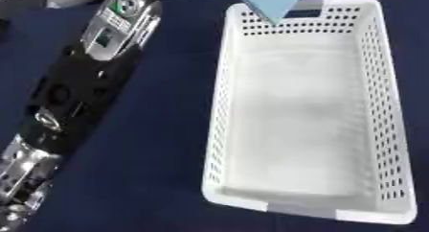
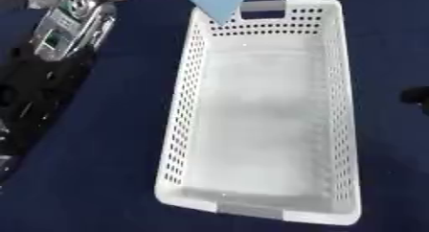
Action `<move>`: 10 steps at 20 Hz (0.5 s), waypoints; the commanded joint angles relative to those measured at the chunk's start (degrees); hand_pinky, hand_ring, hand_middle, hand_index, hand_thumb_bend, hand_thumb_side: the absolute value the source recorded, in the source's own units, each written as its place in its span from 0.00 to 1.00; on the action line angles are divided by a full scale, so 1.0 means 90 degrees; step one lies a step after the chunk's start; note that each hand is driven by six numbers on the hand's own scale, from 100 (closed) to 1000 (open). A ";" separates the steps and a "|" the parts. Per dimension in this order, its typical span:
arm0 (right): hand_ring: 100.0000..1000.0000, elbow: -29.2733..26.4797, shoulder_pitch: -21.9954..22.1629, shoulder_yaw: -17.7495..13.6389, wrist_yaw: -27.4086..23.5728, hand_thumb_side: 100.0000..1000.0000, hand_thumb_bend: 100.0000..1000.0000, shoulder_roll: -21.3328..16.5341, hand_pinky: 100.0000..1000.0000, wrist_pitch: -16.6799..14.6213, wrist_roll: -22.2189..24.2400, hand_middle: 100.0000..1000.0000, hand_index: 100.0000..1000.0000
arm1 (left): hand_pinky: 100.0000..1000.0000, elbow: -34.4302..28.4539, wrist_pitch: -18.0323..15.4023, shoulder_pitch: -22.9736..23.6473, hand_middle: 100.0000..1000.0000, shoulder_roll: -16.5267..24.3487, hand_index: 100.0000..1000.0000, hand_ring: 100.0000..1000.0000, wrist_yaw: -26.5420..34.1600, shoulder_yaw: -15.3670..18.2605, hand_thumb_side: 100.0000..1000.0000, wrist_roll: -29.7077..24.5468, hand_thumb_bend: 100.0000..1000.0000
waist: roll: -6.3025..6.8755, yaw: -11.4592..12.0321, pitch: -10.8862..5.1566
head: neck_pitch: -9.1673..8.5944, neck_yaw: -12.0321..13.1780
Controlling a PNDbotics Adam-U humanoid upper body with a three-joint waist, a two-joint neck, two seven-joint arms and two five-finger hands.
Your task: Pick up objects on the table and place them in the box.
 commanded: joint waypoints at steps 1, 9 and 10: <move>0.74 -0.0086 -0.0113 0.0004 -0.0063 0.76 0.00 -0.0108 0.87 0.0020 0.0040 0.81 1.00 | 0.00 0.0138 -0.0138 -0.0246 0.00 -0.0173 0.02 0.00 -0.0126 -0.0092 0.35 -0.0201 0.00 | -0.0011 -0.0047 -0.0154 | 0.0063 0.0104; 0.76 -0.0086 -0.0129 -0.0094 -0.0147 0.75 0.00 -0.0123 0.87 0.0209 0.0040 0.83 1.00 | 0.00 0.0036 -0.0310 -0.0550 0.14 -0.0502 0.25 0.19 -0.0243 -0.0591 0.27 -0.0978 0.00 | 0.0070 -0.0181 -0.0151 | 0.0122 0.0149; 0.76 -0.0086 -0.0113 -0.0117 -0.0144 0.75 0.00 -0.0128 0.87 0.0226 0.0040 0.83 1.00 | 0.00 -0.0031 -0.0407 -0.0543 0.22 -0.0474 0.33 0.27 -0.0272 -0.0635 0.28 -0.1175 0.00 | 0.0072 -0.0175 -0.0151 | 0.0127 0.0147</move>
